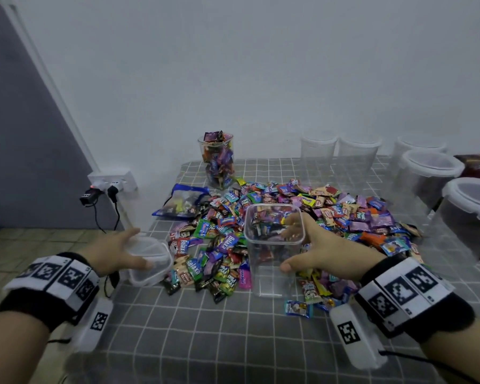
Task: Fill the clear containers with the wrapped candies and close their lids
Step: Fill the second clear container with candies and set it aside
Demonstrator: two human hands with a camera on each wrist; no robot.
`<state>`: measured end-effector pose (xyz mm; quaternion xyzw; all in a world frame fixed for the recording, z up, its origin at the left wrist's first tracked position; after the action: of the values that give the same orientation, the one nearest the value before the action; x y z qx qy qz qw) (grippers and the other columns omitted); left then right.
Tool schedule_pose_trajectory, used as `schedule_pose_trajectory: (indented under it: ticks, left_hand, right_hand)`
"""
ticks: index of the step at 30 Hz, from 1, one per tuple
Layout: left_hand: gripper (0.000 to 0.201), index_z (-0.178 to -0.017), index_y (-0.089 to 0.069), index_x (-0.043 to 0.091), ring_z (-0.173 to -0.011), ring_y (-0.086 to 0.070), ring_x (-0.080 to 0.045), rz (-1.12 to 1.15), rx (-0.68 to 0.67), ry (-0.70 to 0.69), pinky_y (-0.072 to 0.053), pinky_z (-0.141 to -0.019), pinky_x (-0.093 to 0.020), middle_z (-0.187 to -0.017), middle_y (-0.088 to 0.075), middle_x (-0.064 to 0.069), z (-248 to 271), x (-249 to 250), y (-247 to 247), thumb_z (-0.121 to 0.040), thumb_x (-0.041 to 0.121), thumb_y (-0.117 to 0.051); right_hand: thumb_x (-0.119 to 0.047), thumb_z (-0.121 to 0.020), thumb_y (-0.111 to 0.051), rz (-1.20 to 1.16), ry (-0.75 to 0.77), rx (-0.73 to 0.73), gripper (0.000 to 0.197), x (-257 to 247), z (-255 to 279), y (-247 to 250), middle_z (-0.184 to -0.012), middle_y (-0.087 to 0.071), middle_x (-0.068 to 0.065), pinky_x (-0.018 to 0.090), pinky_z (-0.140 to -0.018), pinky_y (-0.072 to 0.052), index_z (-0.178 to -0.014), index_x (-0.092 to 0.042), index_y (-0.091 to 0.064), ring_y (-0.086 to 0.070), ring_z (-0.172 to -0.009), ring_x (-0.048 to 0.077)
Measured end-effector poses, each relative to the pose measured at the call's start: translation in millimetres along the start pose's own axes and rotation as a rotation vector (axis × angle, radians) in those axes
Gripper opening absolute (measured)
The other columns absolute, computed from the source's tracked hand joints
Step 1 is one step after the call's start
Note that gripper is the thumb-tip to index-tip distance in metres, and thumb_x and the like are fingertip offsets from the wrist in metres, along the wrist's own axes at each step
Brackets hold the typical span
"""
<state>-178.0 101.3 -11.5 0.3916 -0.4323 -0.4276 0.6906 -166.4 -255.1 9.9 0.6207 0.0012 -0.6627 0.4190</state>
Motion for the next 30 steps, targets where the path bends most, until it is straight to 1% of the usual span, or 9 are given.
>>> schedule_pose_trajectory:
  ticks: [3,11,16,17,19,21,24,27,30]
  left_hand:
    - [0.132,-0.146,-0.026,0.017,-0.119,-0.048,-0.024,0.0,-0.055,0.032,-0.039,-0.098,-0.029,-0.138,-0.044,-0.009,-5,-7,-19,-0.031,0.069,-0.063]
    - [0.133,-0.145,-0.026,0.024,-0.107,-0.054,-0.017,-0.034,-0.132,0.024,-0.044,-0.092,-0.028,-0.128,-0.054,0.0,-15,-17,-34,-0.029,0.078,-0.063]
    - [0.128,-0.145,-0.026,0.027,-0.114,-0.054,-0.018,-0.088,-0.069,-0.008,-0.044,-0.098,-0.033,-0.135,-0.051,0.001,-11,-3,-23,-0.037,0.088,-0.058]
    - [0.121,-0.146,-0.026,0.025,-0.121,-0.05,-0.019,-0.109,-0.041,-0.02,-0.041,-0.101,-0.032,-0.142,-0.046,0.0,-9,4,-19,-0.048,0.085,-0.06]
    - [0.09,-0.146,-0.028,0.024,-0.129,-0.043,-0.017,-0.187,0.031,-0.053,-0.037,-0.103,-0.029,-0.147,-0.039,-0.001,0,21,-12,-0.074,0.067,-0.059]
    - [0.062,-0.133,-0.044,0.029,-0.115,-0.051,-0.011,-0.255,0.077,-0.141,-0.042,-0.095,-0.027,-0.134,-0.052,0.004,10,45,-7,-0.082,0.063,-0.053]
    - [0.033,-0.101,-0.06,0.037,-0.086,-0.057,0.001,-0.201,-0.095,-0.257,-0.047,-0.077,-0.019,-0.097,-0.062,0.014,24,76,-23,-0.082,0.062,-0.052]
    - [0.025,-0.099,-0.065,0.029,-0.07,-0.057,-0.002,0.001,-0.449,-0.338,-0.045,-0.061,-0.015,-0.08,-0.062,0.011,31,101,-65,-0.087,0.05,-0.056]
    - [0.017,-0.098,-0.064,0.028,-0.065,-0.058,-0.004,0.065,-0.652,-0.37,-0.047,-0.065,-0.021,-0.076,-0.061,0.012,28,119,-99,-0.091,0.041,-0.057]
  right_hand:
    - [-0.03,-0.076,-0.075,0.011,-0.002,0.01,0.069,0,1,0,-0.122,-0.045,-0.017,0.032,-0.098,-0.041,-0.124,-0.032,-0.026,-0.044,-0.118,0.01]
    - [-0.031,-0.077,-0.075,-0.025,0.008,0.027,0.068,3,0,-1,-0.123,-0.045,-0.014,0.017,-0.085,-0.041,-0.124,-0.033,-0.026,-0.044,-0.115,0.007]
    - [-0.05,-0.066,-0.078,0.123,-0.015,-0.017,0.095,6,4,1,-0.133,-0.045,-0.005,0.035,-0.103,-0.041,-0.138,-0.036,-0.018,-0.046,-0.121,0.014]
    - [-0.049,-0.066,-0.078,0.171,-0.025,-0.034,0.096,8,6,2,-0.134,-0.045,-0.007,0.039,-0.102,-0.043,-0.14,-0.038,-0.018,-0.049,-0.12,0.016]
    - [-0.036,-0.076,-0.074,0.276,-0.058,-0.033,0.078,9,11,9,-0.128,-0.047,-0.008,0.041,-0.093,-0.05,-0.137,-0.032,-0.025,-0.056,-0.111,0.021]
    - [-0.029,-0.085,-0.064,0.414,-0.104,-0.009,0.048,11,18,18,-0.113,-0.053,-0.007,0.031,-0.081,-0.052,-0.124,-0.026,-0.037,-0.059,-0.097,0.019]
    - [-0.027,-0.09,-0.057,0.441,-0.147,-0.135,0.024,16,26,10,-0.09,-0.058,-0.009,0.028,-0.074,-0.052,-0.113,-0.026,-0.052,-0.06,-0.078,0.012]
    - [-0.03,-0.09,-0.057,0.493,-0.169,-0.37,0.031,27,33,-17,-0.081,-0.056,-0.012,0.019,-0.064,-0.045,-0.119,-0.036,-0.056,-0.051,-0.066,0.002]
    - [-0.029,-0.09,-0.056,0.559,-0.233,-0.513,0.041,41,34,-28,-0.088,-0.061,-0.014,0.021,-0.07,-0.049,-0.128,-0.042,-0.053,-0.055,-0.071,0.005]
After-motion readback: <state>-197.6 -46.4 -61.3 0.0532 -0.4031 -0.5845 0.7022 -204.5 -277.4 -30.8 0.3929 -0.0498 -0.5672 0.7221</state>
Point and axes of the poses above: each hand's wrist, its own z-axis away from the middle knuckle, its own y-axis out of the back of the hand, x = y × z, the point moved 7 cm from there along -z, towards the middle knuckle
